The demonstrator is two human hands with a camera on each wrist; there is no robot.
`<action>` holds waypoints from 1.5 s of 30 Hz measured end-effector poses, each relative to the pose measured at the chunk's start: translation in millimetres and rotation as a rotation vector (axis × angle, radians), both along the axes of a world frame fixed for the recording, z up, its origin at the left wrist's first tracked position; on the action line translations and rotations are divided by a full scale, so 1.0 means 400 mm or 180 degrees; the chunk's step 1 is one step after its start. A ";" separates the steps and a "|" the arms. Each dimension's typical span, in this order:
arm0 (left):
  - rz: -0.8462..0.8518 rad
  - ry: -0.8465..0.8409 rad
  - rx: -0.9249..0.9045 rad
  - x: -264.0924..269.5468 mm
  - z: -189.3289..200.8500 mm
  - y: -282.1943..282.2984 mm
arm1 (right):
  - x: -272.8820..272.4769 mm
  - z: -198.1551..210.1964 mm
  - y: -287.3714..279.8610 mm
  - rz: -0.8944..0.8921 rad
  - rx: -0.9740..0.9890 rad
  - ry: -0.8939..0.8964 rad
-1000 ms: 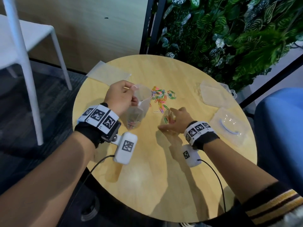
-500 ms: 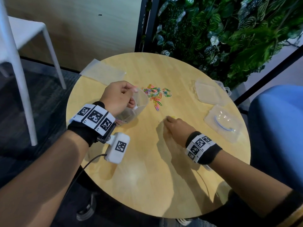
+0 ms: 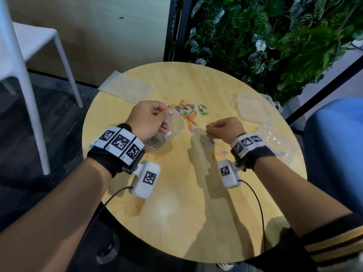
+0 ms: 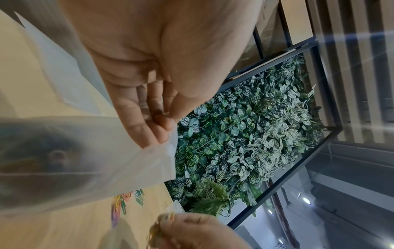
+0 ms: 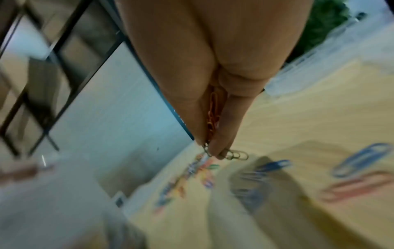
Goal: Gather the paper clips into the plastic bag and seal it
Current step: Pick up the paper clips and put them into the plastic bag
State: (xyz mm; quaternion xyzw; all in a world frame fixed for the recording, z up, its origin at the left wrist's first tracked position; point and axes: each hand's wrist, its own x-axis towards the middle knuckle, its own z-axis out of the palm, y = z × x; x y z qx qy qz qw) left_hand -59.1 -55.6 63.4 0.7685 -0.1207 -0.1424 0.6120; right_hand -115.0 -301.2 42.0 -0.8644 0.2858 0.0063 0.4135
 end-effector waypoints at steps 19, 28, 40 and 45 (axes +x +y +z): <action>-0.0213 0.0391 -0.0150 -0.024 -0.003 -0.041 | 0.050 0.119 0.214 0.1538 -0.1201 0.0283; 0.0018 0.0291 -0.0165 0.003 0.019 -0.004 | 0.084 0.179 0.209 0.2333 -0.0783 -0.0027; 0.0084 0.0408 -0.0369 0.043 0.028 0.058 | 0.270 -0.101 -0.046 0.0769 -0.1599 0.0701; 0.0072 0.0403 -0.0286 0.059 0.034 0.071 | 0.346 -0.098 0.037 0.1679 -0.1790 0.0755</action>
